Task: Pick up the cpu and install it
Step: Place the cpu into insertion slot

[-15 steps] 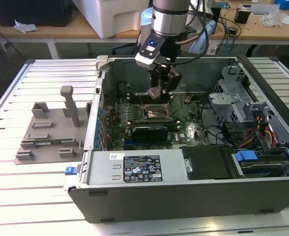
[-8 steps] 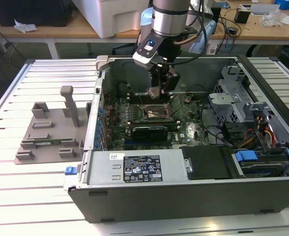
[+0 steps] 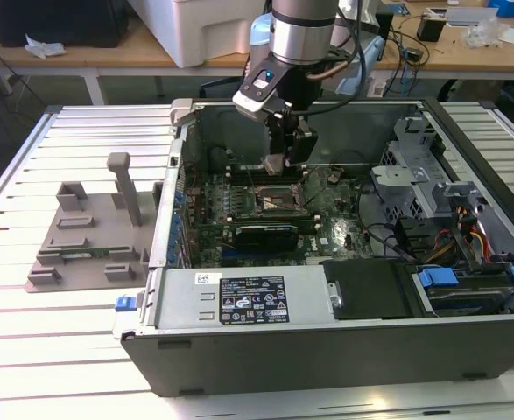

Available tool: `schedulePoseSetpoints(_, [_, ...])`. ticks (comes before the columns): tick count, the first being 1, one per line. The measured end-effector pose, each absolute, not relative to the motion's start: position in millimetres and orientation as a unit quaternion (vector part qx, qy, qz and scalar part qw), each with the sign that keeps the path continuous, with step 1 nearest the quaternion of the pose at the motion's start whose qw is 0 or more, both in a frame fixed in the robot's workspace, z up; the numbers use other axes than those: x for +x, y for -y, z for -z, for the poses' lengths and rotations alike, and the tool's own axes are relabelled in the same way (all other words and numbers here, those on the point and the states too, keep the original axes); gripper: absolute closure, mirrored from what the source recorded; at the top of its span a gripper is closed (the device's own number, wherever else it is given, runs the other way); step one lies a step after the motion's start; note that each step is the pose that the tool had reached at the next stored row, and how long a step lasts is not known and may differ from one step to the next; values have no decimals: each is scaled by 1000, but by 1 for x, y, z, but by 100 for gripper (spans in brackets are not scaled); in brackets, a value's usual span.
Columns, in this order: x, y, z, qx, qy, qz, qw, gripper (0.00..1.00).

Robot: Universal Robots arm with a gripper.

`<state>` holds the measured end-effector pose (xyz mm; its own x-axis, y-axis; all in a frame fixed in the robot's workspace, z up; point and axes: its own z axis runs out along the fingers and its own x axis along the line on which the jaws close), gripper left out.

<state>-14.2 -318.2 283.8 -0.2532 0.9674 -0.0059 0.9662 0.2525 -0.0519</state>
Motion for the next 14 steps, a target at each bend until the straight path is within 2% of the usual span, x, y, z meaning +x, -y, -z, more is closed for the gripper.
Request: schedulePoseSetpoints(14, [-14, 318, -284, -663, 748, -22, 15, 45])
